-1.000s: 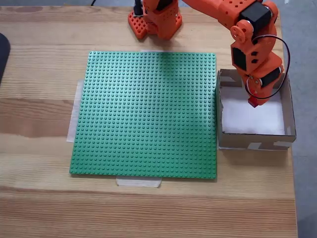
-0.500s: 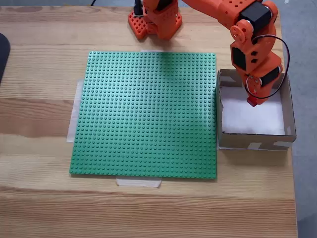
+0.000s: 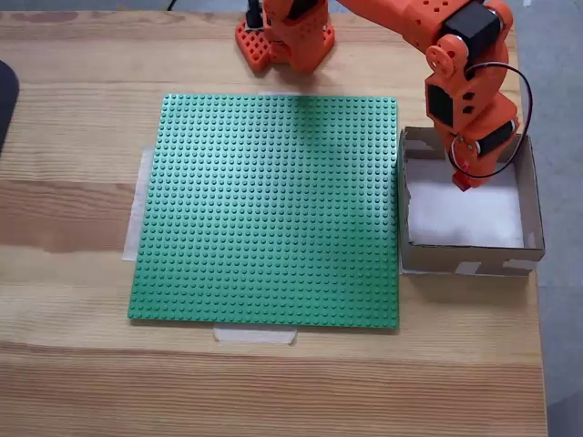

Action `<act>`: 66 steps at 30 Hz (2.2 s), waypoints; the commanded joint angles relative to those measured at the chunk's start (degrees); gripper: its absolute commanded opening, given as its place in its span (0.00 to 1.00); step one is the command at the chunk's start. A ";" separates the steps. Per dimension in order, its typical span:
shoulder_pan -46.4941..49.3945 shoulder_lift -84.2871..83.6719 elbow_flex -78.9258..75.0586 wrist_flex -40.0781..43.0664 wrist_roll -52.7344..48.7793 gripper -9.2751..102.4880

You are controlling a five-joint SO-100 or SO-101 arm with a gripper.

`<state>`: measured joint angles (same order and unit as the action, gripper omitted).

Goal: Pick the red lego block and put it in the box.

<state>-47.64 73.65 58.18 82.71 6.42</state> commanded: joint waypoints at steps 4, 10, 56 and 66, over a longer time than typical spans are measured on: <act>0.53 2.55 -0.53 0.44 -0.18 0.22; 1.23 4.22 -0.44 0.26 -0.70 0.25; 21.71 89.03 75.67 -13.97 -15.64 0.08; 29.18 95.89 84.55 -18.37 -12.83 0.08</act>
<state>-20.04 169.01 142.12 65.92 -7.12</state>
